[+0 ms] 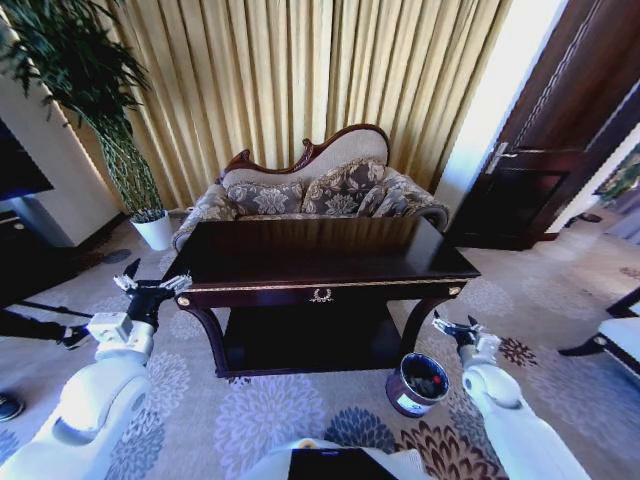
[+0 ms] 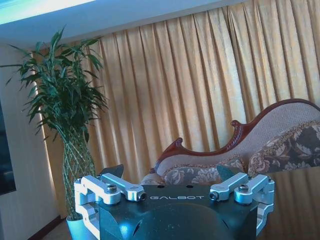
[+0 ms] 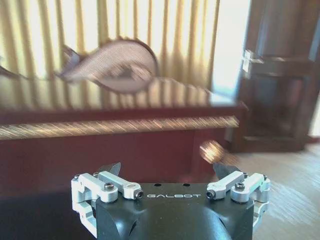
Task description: Move to the front of the table and place the trash on the table into the trash bin.
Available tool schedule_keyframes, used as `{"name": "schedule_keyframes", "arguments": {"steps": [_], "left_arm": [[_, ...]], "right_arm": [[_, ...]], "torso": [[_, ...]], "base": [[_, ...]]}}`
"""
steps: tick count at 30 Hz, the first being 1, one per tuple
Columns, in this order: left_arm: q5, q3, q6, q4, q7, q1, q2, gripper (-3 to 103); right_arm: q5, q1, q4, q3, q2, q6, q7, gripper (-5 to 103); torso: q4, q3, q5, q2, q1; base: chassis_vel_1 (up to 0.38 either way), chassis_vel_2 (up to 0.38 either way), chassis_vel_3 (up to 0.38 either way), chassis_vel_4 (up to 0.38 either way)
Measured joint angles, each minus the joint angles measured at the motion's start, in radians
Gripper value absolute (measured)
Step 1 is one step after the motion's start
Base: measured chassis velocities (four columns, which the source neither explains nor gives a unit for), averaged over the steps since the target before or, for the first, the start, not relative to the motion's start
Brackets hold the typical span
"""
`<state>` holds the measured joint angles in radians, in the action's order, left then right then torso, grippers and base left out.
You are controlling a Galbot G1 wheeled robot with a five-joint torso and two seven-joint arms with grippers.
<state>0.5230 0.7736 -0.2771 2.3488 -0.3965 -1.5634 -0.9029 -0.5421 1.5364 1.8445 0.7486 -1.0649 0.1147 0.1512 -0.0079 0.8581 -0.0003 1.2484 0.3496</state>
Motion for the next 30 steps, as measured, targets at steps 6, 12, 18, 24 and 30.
{"name": "schedule_keyframes", "arguments": {"steps": [6,12,18,24,30], "left_arm": [[0.007,0.000,-0.017,0.017,-0.009,-0.002,-0.005,100],[0.022,0.004,-0.032,0.045,-0.017,-0.028,-0.029,100],[0.025,0.005,-0.045,0.073,-0.018,-0.045,-0.038,100],[0.048,0.002,-0.062,0.092,-0.017,-0.043,-0.026,100],[0.056,-0.002,-0.070,0.093,-0.017,-0.034,-0.017,100]], "right_arm": [[0.004,0.055,0.223,-0.012,-0.028,0.022,-0.032,100],[0.015,0.001,0.382,-0.051,-0.036,0.109,-0.074,100],[0.003,-0.077,0.426,-0.087,-0.022,0.178,-0.103,100],[-0.019,-0.076,0.438,-0.066,-0.015,0.195,-0.104,100],[-0.025,-0.053,0.457,-0.046,-0.015,0.195,-0.105,100]], "torso": [[0.0004,0.000,0.0000,0.000,0.000],[0.0006,0.000,-0.0001,0.000,0.000],[0.0006,0.000,0.0001,0.000,0.000],[0.0003,0.000,0.0002,0.000,0.000],[0.0003,0.000,0.0001,0.000,0.000]], "base": [[0.000,0.000,0.000,0.000],[0.000,0.000,0.000,0.000],[0.000,0.000,0.000,0.000],[0.000,0.000,0.000,0.000],[0.000,0.000,0.000,0.000]]}}
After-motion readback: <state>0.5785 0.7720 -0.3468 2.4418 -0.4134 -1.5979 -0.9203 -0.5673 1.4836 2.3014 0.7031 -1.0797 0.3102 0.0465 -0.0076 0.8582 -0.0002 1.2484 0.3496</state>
